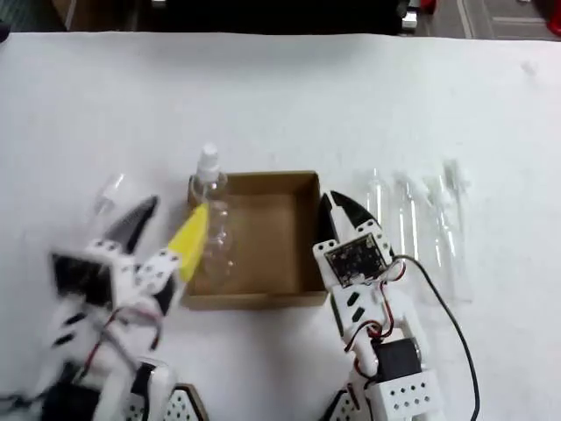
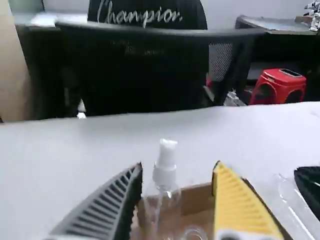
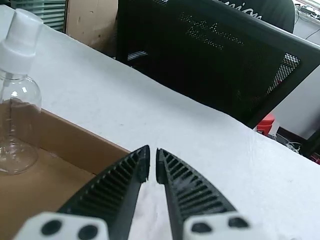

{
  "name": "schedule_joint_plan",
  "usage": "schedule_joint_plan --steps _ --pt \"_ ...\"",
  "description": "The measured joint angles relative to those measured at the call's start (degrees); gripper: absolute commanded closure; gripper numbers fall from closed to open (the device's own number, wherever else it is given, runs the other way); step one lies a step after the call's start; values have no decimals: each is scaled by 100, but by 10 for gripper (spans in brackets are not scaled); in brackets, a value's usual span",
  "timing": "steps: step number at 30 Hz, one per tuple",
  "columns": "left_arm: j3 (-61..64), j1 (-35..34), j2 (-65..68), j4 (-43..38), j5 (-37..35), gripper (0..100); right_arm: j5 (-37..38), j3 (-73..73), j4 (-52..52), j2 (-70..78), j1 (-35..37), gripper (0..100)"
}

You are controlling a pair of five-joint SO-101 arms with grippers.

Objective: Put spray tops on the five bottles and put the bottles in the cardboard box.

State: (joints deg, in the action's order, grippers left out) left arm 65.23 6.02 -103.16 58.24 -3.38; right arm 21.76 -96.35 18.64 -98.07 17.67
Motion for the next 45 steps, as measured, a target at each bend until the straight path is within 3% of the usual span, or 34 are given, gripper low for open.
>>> schedule_joint_plan --steps 8,14,18,26,33,45 --pt "-1732 -1222 1029 993 1785 782 0 0 0 0 0 984" --pt "-2637 -2224 3270 1380 2470 782 0 0 0 0 0 984" --pt "-3332 -2356 5345 1380 2848 782 0 0 0 0 0 984" --pt "-5459 -2567 9582 1371 3059 782 0 0 0 0 0 984" --pt "-7815 -2646 12607 2110 3297 782 0 0 0 0 0 984" --pt "-10426 -2866 15051 2734 3332 782 0 0 0 0 0 984"
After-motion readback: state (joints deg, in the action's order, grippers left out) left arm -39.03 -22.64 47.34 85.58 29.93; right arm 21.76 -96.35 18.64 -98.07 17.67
